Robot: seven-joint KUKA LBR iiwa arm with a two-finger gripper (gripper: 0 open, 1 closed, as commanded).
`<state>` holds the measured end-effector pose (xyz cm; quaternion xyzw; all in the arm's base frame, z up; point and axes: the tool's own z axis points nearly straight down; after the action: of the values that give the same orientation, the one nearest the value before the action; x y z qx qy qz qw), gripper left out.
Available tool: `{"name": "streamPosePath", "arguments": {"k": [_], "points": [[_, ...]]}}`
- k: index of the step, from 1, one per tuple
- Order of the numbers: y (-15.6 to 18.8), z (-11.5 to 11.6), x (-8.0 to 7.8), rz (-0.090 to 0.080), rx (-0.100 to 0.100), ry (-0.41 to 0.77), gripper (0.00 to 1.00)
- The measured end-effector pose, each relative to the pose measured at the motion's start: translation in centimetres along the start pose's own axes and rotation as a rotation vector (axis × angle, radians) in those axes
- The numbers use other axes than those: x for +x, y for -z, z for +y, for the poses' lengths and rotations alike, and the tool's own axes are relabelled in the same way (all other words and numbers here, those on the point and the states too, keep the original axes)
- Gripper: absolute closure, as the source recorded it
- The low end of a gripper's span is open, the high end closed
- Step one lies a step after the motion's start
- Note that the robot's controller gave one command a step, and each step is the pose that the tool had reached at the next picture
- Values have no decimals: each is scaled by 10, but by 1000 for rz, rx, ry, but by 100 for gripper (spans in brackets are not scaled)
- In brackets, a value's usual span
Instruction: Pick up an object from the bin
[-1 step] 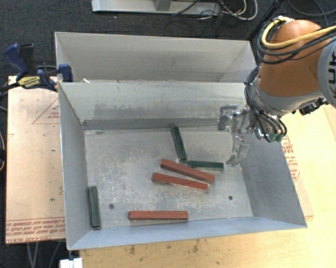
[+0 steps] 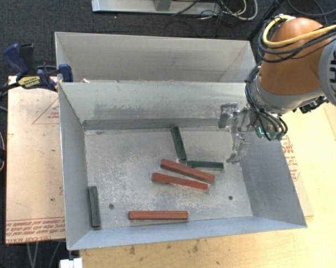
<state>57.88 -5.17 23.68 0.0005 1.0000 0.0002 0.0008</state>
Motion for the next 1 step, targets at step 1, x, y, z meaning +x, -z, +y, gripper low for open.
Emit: {"name": "streamPosePath", "arguments": {"k": [1], "points": [[-44, -8, 1, -8, 1, 10, 0]]}}
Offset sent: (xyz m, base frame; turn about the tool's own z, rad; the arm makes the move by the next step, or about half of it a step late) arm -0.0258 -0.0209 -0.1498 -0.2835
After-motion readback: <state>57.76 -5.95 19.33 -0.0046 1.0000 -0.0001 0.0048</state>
